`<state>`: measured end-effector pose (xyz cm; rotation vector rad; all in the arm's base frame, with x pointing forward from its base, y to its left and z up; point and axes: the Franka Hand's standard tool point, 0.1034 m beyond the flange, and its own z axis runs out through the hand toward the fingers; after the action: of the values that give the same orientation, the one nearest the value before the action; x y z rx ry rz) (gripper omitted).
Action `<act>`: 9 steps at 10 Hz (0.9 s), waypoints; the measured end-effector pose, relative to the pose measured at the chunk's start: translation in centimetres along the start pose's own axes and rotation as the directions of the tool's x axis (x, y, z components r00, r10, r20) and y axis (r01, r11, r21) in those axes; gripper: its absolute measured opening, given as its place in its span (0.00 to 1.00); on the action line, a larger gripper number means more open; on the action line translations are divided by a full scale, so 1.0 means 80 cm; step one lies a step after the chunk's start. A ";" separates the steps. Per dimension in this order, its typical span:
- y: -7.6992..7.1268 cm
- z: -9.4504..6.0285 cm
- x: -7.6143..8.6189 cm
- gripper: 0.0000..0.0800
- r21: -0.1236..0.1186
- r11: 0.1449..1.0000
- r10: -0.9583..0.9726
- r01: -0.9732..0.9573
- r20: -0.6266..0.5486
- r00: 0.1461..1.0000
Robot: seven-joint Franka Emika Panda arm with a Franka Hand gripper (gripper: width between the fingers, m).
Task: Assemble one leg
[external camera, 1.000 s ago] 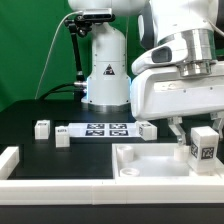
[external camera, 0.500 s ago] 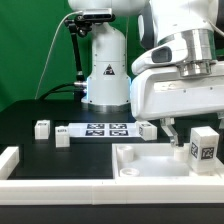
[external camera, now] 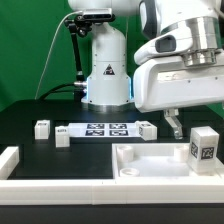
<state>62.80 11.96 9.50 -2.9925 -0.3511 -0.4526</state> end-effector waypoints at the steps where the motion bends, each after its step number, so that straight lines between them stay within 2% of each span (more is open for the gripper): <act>1: 0.005 0.003 0.004 0.81 -0.004 1.000 -0.005 0.005 -0.011 1.000; 2: 0.005 0.010 -0.010 0.81 0.013 1.000 0.000 -0.001 0.075 0.997; 3: 0.004 0.010 -0.014 0.81 0.045 0.999 0.001 -0.011 0.211 0.977; 4: 0.005 0.010 -0.010 0.81 0.067 0.998 -0.002 -0.019 0.300 0.954; 6: 0.005 0.009 -0.020 0.81 0.105 0.994 -0.022 -0.034 0.493 0.870; 7: 0.007 0.013 -0.009 0.81 0.103 0.994 -0.021 -0.032 0.476 0.879; 9: 0.007 0.014 -0.010 0.81 0.102 0.994 -0.020 -0.032 0.475 0.880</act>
Offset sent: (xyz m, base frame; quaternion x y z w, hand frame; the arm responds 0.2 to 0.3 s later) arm 0.0053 -0.0134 -0.0097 0.0118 -0.2945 -0.0123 0.9555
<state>62.48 11.39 8.12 -2.9594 -0.3845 0.3103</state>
